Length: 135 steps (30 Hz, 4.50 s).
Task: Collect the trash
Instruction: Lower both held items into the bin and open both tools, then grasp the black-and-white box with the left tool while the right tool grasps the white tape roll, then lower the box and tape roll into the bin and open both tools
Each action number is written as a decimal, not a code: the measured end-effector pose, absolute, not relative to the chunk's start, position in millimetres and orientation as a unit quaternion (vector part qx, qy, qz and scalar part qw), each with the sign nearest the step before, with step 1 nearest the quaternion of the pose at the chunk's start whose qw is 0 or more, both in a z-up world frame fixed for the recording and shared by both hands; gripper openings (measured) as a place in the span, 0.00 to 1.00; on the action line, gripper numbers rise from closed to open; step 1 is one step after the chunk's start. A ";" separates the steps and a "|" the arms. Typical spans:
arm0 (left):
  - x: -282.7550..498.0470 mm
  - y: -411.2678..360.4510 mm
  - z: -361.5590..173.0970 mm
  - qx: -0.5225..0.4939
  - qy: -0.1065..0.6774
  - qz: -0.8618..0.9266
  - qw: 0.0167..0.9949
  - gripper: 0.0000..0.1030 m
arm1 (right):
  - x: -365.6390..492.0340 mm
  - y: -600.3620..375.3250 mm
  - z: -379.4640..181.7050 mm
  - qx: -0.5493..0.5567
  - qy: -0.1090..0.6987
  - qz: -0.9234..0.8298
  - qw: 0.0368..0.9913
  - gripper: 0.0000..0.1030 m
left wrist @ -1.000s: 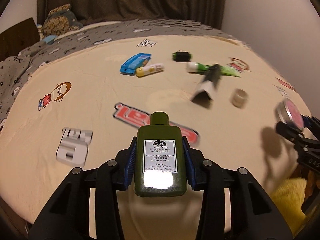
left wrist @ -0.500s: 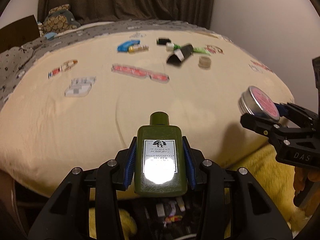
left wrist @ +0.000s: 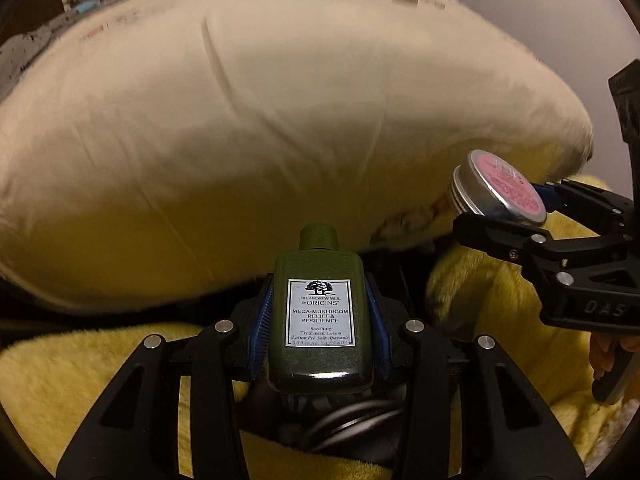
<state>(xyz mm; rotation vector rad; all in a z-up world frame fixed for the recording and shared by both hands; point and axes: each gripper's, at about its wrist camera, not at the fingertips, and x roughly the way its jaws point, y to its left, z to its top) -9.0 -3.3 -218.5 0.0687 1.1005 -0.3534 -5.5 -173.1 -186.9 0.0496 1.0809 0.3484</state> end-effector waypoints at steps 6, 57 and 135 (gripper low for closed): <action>-7.8 -4.5 -262.1 0.030 0.571 -0.161 0.805 0.39 | -3.4 -170.6 -216.5 0.035 0.556 0.160 0.815 0.69; 110.4 -16.4 -128.8 0.050 0.440 -0.158 0.883 0.84 | 147.0 -257.8 -109.1 0.026 0.399 0.036 0.916 0.75; 11.4 -10.1 -129.9 0.022 0.427 -0.198 0.882 0.22 | 18.4 -194.7 -117.2 0.015 0.431 0.179 0.884 0.32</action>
